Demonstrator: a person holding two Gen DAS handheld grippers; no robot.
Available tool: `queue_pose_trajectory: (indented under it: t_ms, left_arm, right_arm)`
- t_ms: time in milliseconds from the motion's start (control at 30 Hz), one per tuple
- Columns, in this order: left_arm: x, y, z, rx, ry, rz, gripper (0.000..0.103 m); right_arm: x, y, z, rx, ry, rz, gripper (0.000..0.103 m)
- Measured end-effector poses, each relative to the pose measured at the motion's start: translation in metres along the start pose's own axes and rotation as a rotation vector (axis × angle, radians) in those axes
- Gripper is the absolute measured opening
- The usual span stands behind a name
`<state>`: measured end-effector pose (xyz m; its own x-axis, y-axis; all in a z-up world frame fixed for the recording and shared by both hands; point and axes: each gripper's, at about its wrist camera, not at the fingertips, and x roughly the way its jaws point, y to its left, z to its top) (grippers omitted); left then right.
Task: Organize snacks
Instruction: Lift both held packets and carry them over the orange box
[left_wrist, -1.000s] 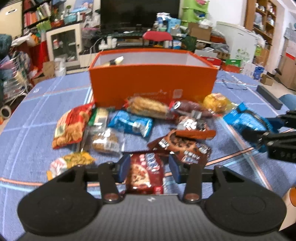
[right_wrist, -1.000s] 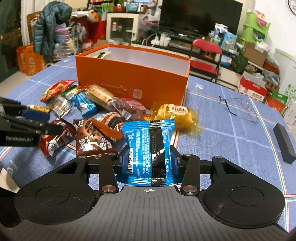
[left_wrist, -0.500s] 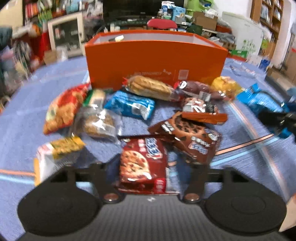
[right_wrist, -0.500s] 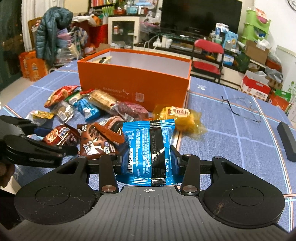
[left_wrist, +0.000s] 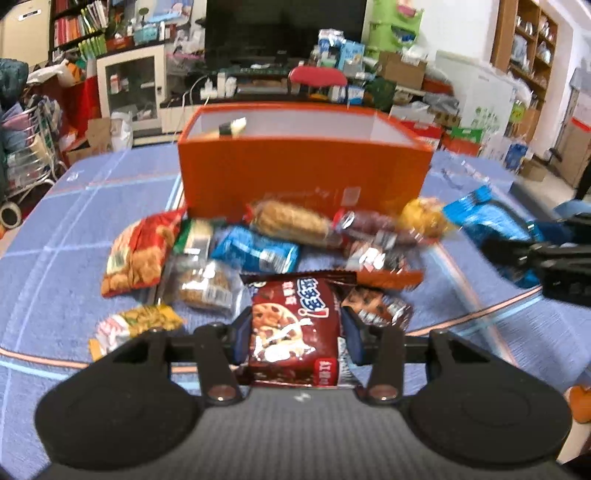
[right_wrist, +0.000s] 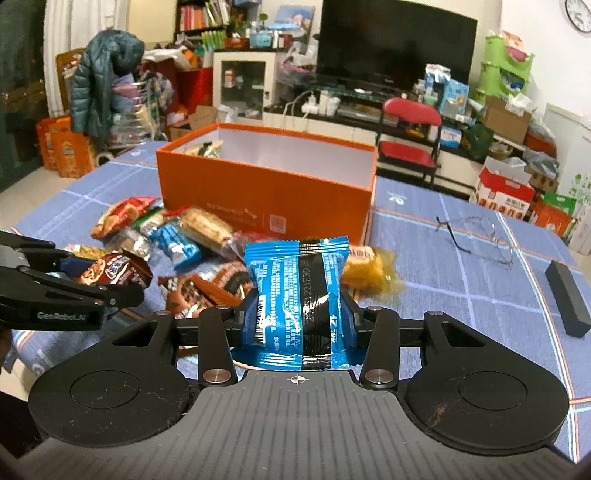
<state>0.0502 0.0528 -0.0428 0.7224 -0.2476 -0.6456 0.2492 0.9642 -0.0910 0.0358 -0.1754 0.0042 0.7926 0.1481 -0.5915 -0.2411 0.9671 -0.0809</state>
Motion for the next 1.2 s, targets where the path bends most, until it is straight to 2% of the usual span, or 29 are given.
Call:
queue_pose_trajectory:
  t_ms: [100,400,767,933,1200]
  left_arm:
    - [-0.007,-0.002,0.009,-0.003,-0.026,-0.019,0.047]
    - [-0.017,-0.006,0.024,-0.012,-0.076,-0.002,0.047]
    - [-0.030,0.007,0.029,-0.042,-0.124,0.050,0.047]
    - [-0.036,0.012,0.035,-0.053,-0.145,0.051,0.047]
    - [-0.035,0.011,0.039,-0.058,-0.140,0.028,0.047]
  right_arm:
    - [-0.005,0.006,0.006,-0.012,-0.025,-0.005,0.028]
    - [-0.011,0.008,0.010,-0.008,-0.040,-0.003,0.027]
    - [-0.012,0.001,0.012,0.015,-0.046,-0.004,0.028]
    - [-0.014,-0.001,0.016,0.030,-0.055,0.002,0.028]
    - [-0.012,0.007,0.014,0.010,-0.047,0.025,0.028]
